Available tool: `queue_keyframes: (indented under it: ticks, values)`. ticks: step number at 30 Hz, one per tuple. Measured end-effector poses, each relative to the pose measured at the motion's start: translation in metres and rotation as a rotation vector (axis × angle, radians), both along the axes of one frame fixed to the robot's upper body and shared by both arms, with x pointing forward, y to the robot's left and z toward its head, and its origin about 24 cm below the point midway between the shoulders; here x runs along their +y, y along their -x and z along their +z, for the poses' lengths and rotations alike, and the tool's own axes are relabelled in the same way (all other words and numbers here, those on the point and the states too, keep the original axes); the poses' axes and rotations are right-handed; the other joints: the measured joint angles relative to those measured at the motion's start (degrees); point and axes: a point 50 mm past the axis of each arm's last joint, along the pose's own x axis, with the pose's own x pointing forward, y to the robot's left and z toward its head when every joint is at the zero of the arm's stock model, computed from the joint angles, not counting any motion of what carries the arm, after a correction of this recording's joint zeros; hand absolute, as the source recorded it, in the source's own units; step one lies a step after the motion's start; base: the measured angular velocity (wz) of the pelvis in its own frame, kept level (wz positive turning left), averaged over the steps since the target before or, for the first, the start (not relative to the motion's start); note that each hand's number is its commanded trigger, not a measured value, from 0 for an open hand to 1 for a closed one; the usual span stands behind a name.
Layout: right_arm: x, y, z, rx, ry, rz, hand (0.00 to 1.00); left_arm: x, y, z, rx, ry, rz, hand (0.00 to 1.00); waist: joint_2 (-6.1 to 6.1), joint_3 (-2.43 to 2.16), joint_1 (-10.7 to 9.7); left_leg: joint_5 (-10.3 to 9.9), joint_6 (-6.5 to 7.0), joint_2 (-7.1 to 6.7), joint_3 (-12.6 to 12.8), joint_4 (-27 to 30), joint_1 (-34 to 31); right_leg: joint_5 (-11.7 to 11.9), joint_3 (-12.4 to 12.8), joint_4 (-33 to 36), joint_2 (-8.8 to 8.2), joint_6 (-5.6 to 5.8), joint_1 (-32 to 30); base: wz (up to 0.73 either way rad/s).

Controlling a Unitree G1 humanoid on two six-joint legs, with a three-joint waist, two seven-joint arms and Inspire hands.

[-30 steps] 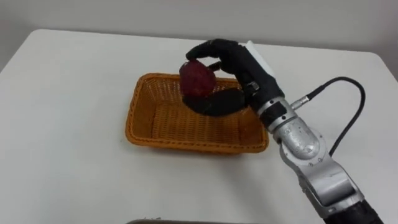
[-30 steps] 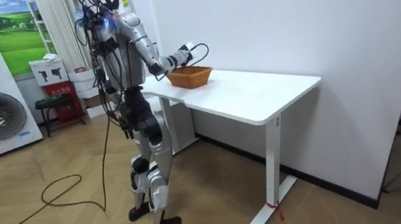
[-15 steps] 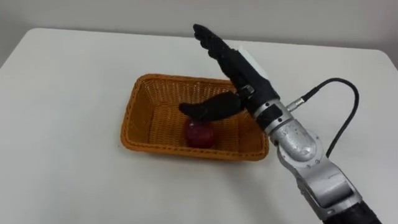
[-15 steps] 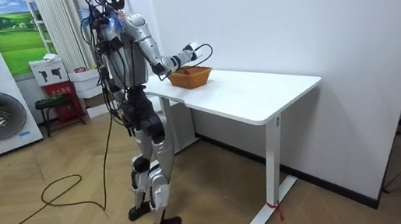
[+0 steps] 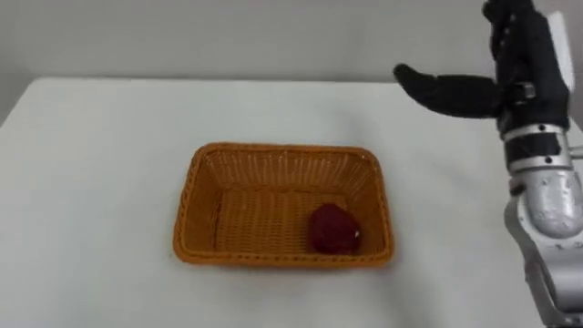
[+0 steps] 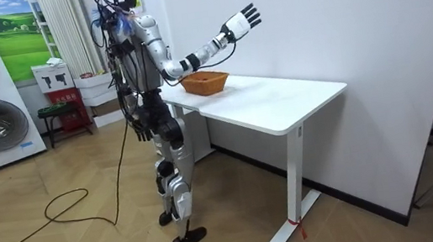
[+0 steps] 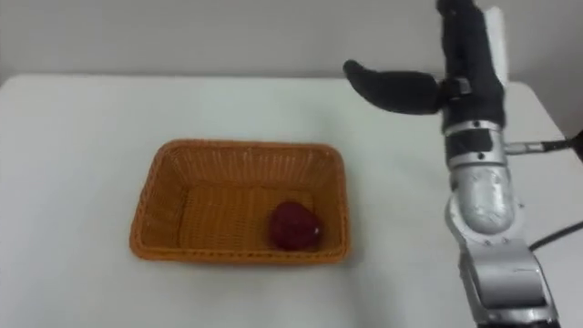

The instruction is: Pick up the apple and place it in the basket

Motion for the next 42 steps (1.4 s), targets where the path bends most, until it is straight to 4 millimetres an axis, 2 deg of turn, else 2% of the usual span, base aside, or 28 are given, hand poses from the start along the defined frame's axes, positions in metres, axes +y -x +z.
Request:
queue_keyframes:
  ticks: [2,4,6,9,11,15,18,19,21,22,23,24,26,27,29,32,34,36,38,42]
  values:
    - [-0.021,0.01,0.002,-0.036,-0.034,-0.141,0.0,0.003,0.004,0.001,-0.001,-0.026,0.036,0.0,0.09,-0.05,-0.7,0.0,-0.15,0.07,0.0,-0.5,0.3,0.0,-0.1,0.8,0.16,0.01,-0.5,-0.13]
    - [-0.043,0.025,0.002,-0.071,-0.061,-0.294,0.0,0.006,0.009,0.003,-0.008,-0.051,0.068,0.0,-0.32,-0.12,-1.0,-0.1,-0.26,0.18,0.5,-0.5,0.3,0.0,-0.4,0.9,0.23,-0.04,-0.6,-0.16]
    - [-0.066,0.044,0.001,-0.111,-0.091,-0.484,0.0,0.008,0.017,0.004,0.005,-0.065,0.096,0.0,-0.97,-0.2,-2.4,-0.1,-0.27,0.01,0.6,-0.4,0.2,0.0,-0.3,0.9,0.27,-0.04,-0.6,-0.03]
    - [-0.085,0.065,-0.004,-0.144,-0.121,-0.659,0.0,0.01,0.023,0.006,0.017,-0.074,0.115,0.0,-1.4,-0.28,-3.1,-0.2,-0.27,-0.04,1.0,-0.4,0.4,0.0,0.0,0.8,0.35,-0.06,-0.6,-0.07]
    - [-0.103,0.08,-0.02,-0.121,-0.173,-0.824,0.0,0.011,0.025,0.006,0.025,-0.082,0.12,0.0,-1.82,-0.34,-3.6,-0.2,-0.29,0.07,1.5,-0.5,0.5,0.0,0.1,0.8,0.36,-0.08,-0.9,-0.12]
    - [-0.125,0.101,-0.05,-0.033,-0.262,-1.017,0.0,0.013,0.019,0.007,0.0,-0.093,0.125,0.0,-2.28,-0.33,-5.1,-0.2,-0.3,0.08,1.8,-0.3,-0.1,0.0,0.3,0.8,0.42,-0.09,-1.5,-0.03]
    - [-0.142,0.128,-0.089,0.093,-0.405,-1.191,0.0,0.016,0.011,0.008,-0.025,-0.102,0.126,0.0,-2.1,-0.35,-5.8,-0.2,-0.31,0.1,1.9,-0.6,-0.1,0.0,0.5,0.8,0.48,-0.12,-1.6,-0.02]
    - [-0.144,0.135,-0.097,0.125,-0.422,-1.219,0.0,0.016,0.01,0.009,-0.031,-0.105,0.125,0.0,-2.05,-0.39,-5.8,-0.3,-0.33,0.13,2.0,-0.6,-0.1,0.0,0.4,0.9,0.5,-0.13,-1.7,0.0]
    - [-0.147,0.16,-0.13,0.253,-0.537,-1.313,0.0,0.016,0.009,0.008,-0.029,-0.107,0.124,0.0,-1.72,-0.49,-5.6,-0.3,-0.43,0.39,2.6,-1.1,0.0,0.0,0.4,1.4,0.65,-0.12,-2.2,-0.09]
    - [-0.147,0.165,-0.138,0.283,-0.575,-1.334,0.0,0.015,0.009,0.008,-0.023,-0.106,0.125,0.0,-1.52,-0.48,-5.5,-0.3,-0.46,0.49,2.7,-1.2,-0.1,0.0,0.4,1.8,0.71,-0.12,-2.1,-0.08]
    - [-0.144,0.178,-0.156,0.363,-0.627,-1.373,0.0,0.016,0.01,0.008,-0.02,-0.108,0.128,0.0,-1.36,-0.5,-5.7,-0.4,-0.53,0.56,2.6,-1.3,0.0,0.0,0.1,1.7,0.76,-0.12,-1.9,-0.03]
    - [-0.142,0.186,-0.166,0.406,-0.654,-1.39,0.0,0.016,0.009,0.009,-0.023,-0.109,0.129,0.0,-1.31,-0.48,-5.7,-0.4,-0.54,0.61,2.6,-1.4,0.0,0.0,0.1,1.7,0.8,-0.12,-1.9,0.0]
    - [-0.127,0.214,-0.204,0.577,-0.796,-1.439,0.0,0.015,0.006,0.009,-0.031,-0.107,0.127,0.0,-1.1,-0.44,-5.6,-0.5,-0.61,0.66,2.6,-1.4,0.0,0.0,0.2,1.7,0.86,-0.14,-2.0,-0.02]
    - [-0.122,0.221,-0.212,0.619,-0.827,-1.446,0.0,0.015,0.007,0.008,-0.03,-0.106,0.129,0.0,-1.0,-0.44,-5.6,-0.5,-0.62,0.66,2.6,-1.4,0.1,0.0,0.2,1.7,0.86,-0.16,-2.0,-0.05]
    - [-0.098,0.247,-0.24,0.797,-0.906,-1.444,0.0,0.014,0.009,0.008,-0.017,-0.095,0.131,0.0,-0.83,-0.42,-5.5,-0.9,-0.65,0.63,2.6,-1.2,0.1,-0.6,0.2,1.6,0.66,-0.49,-2.0,-0.02]
    - [-0.071,0.268,-0.264,1.038,-0.929,-1.345,0.0,0.011,0.01,0.006,0.006,-0.072,0.131,0.0,-0.31,-0.29,-5.3,-1.2,-0.62,0.53,2.7,-0.5,0.1,-1.0,0.2,1.7,0.59,-0.44,-1.8,0.0]
    - [-0.058,0.273,-0.274,1.183,-0.909,-1.24,0.0,0.009,0.012,0.006,0.019,-0.052,0.13,0.0,-0.12,-0.21,-5.2,-1.3,-0.6,0.56,2.7,-0.4,0.2,-1.1,0.2,1.7,0.53,-0.46,-1.8,0.0]
    - [-0.044,0.279,-0.284,1.364,-0.866,-1.071,0.0,0.008,0.012,0.005,0.032,-0.039,0.105,0.0,0.01,-0.22,-4.3,-1.3,-0.62,0.62,2.7,-0.1,0.4,-1.2,0.1,1.7,0.54,-0.46,-1.9,0.0]
    - [-0.036,0.281,-0.289,1.459,-0.847,-0.955,0.0,0.007,0.01,0.005,0.04,-0.033,0.095,0.0,0.27,-0.24,-3.3,-1.4,-0.65,0.63,2.7,0.2,0.4,-1.2,0.2,1.7,0.59,-0.48,-1.9,0.0]
    - [-0.02,0.266,-0.297,1.63,-0.72,-0.667,0.0,0.003,0.009,0.003,0.048,-0.017,0.073,0.0,0.67,-0.22,-1.9,-1.5,-0.74,0.61,2.4,0.4,0.1,-1.1,-0.1,1.7,0.72,-0.56,-1.7,0.04]
